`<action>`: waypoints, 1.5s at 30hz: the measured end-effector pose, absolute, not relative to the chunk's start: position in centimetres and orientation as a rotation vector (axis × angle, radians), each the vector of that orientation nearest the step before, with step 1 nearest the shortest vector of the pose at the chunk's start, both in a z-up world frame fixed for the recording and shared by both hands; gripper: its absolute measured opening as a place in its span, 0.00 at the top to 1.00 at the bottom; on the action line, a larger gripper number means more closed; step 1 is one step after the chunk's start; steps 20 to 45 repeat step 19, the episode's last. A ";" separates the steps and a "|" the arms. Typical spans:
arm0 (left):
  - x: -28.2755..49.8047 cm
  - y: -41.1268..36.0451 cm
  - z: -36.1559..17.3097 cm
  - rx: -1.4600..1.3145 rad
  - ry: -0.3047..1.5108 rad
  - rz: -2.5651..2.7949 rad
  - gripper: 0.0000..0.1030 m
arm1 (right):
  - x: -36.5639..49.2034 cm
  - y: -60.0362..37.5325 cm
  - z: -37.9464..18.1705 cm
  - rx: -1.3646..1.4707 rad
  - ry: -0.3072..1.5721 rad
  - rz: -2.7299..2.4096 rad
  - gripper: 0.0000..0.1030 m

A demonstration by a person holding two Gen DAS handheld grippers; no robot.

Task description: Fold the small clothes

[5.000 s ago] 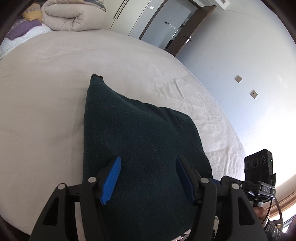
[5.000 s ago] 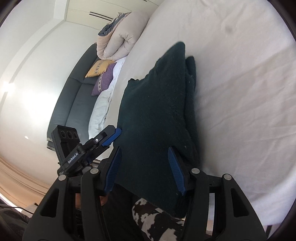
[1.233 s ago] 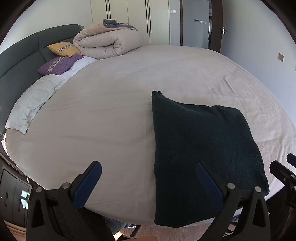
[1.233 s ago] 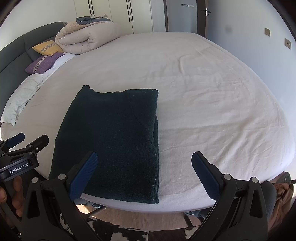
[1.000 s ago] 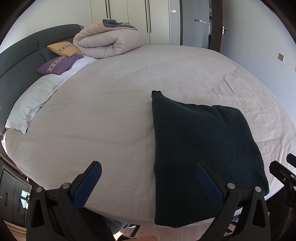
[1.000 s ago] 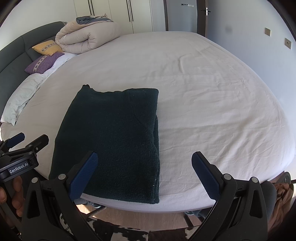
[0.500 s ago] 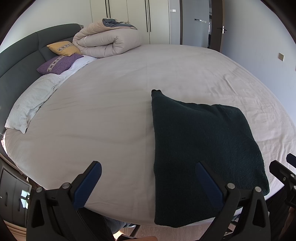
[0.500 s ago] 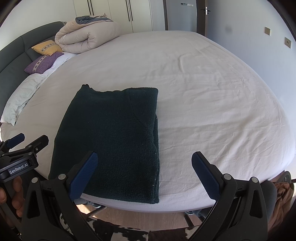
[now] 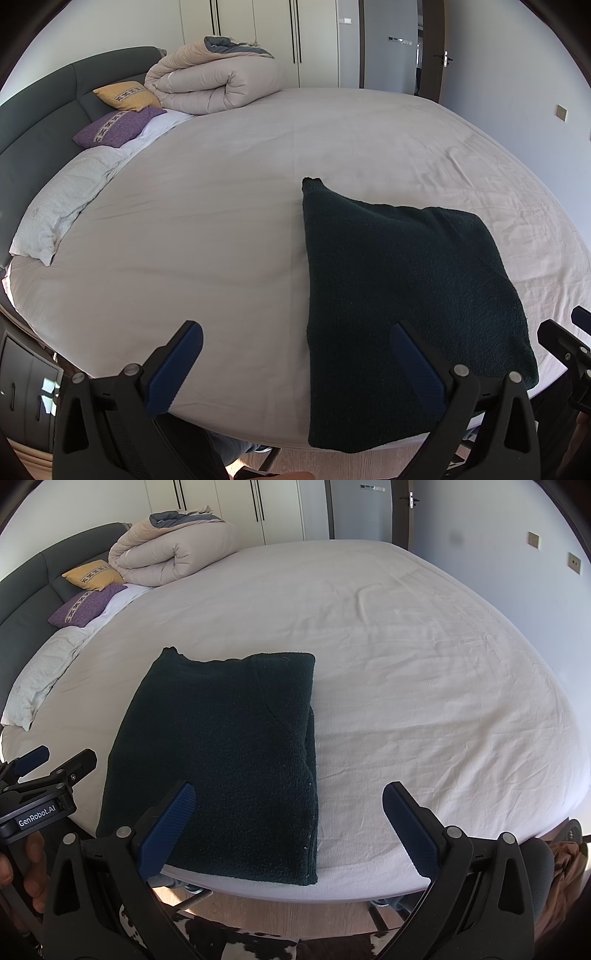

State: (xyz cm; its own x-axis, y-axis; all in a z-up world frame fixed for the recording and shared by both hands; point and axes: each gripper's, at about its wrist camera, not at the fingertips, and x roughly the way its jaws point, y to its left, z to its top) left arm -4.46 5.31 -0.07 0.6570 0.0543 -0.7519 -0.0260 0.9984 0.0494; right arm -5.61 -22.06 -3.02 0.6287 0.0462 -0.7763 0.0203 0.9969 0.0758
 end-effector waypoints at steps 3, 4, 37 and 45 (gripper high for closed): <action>-4.5 5.3 0.0 0.036 0.853 0.047 0.00 | -5.6 -22.0 -3.1 0.080 0.891 0.015 0.00; -4.5 5.3 -0.1 0.035 0.853 0.046 0.00 | -5.6 -22.0 -3.1 0.080 0.892 0.014 0.00; -4.8 5.4 -0.4 0.027 0.848 0.037 0.00 | -5.5 -22.2 -3.6 0.097 0.905 0.016 0.00; -4.8 5.4 -0.4 0.027 0.848 0.037 0.00 | -5.5 -22.2 -3.6 0.097 0.905 0.016 0.00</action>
